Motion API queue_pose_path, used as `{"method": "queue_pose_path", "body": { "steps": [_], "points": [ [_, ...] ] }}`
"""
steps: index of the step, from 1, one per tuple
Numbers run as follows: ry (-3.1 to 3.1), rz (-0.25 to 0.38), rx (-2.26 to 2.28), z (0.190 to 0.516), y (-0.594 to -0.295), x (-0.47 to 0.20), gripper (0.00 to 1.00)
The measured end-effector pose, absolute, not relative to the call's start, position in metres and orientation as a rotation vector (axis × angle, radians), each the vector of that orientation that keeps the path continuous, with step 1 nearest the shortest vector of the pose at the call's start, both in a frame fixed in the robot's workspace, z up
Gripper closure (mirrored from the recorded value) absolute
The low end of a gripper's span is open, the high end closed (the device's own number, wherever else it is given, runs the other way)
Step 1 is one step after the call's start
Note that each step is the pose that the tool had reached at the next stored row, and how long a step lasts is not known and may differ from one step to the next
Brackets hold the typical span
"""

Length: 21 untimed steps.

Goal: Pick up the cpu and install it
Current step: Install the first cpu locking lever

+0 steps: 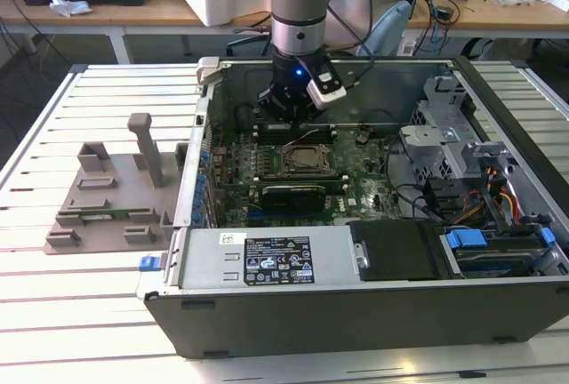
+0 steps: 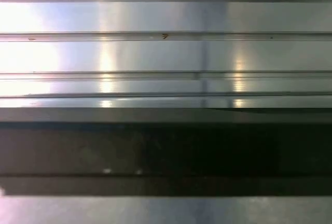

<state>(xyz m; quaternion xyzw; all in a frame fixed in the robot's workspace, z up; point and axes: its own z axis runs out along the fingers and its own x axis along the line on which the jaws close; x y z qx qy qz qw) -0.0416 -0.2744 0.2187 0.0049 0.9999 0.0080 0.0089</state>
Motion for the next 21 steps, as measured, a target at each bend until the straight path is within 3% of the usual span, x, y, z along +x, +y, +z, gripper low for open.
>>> {"method": "queue_pose_path", "body": {
  "steps": [21],
  "points": [
    [3.128, 0.02, 0.013, 0.204, -0.274, -0.013, 0.89]
  ]
}}
